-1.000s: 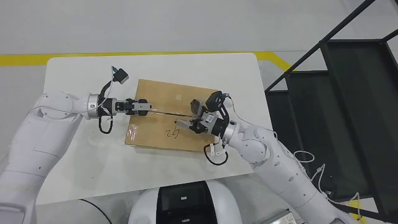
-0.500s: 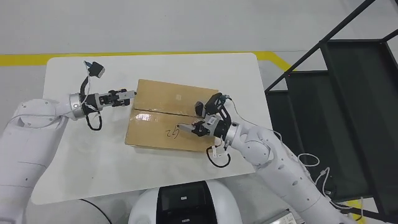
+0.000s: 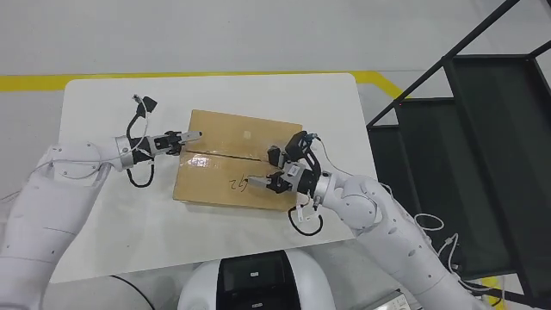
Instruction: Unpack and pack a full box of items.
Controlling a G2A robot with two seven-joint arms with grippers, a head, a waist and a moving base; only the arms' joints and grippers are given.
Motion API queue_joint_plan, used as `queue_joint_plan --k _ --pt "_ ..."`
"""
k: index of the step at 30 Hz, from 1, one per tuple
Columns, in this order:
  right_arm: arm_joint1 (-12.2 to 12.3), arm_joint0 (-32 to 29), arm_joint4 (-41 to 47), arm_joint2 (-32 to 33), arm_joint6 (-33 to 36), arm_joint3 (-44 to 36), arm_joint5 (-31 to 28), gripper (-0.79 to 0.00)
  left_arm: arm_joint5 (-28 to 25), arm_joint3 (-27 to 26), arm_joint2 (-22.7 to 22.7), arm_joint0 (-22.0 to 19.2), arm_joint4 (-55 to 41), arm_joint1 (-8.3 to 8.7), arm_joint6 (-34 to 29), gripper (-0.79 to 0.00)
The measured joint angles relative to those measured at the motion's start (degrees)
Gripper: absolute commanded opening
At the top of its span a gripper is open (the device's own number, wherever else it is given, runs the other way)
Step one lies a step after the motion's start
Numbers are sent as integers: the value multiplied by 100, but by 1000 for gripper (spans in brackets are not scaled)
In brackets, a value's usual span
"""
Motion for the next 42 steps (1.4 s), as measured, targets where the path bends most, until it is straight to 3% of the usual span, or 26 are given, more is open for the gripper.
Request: queue_joint_plan --k 8,12,18,28,42 --pt "-16 42 16 -48 -59 34 -40 0 -279 287 481 -339 -449 -234 -302 0" --pt "7 -64 -21 22 -38 -88 -88 0 -395 616 410 -424 -412 -262 -59 0" --pt "50 -248 -219 206 -85 -276 12 0 -547 815 -51 -271 -580 -145 79 0" --pt "89 -477 -295 264 110 -483 80 0 -503 441 -600 133 -495 20 173 0" --pt "-161 438 105 -710 240 156 95 0 -388 -40 -1147 667 -416 165 282 0"
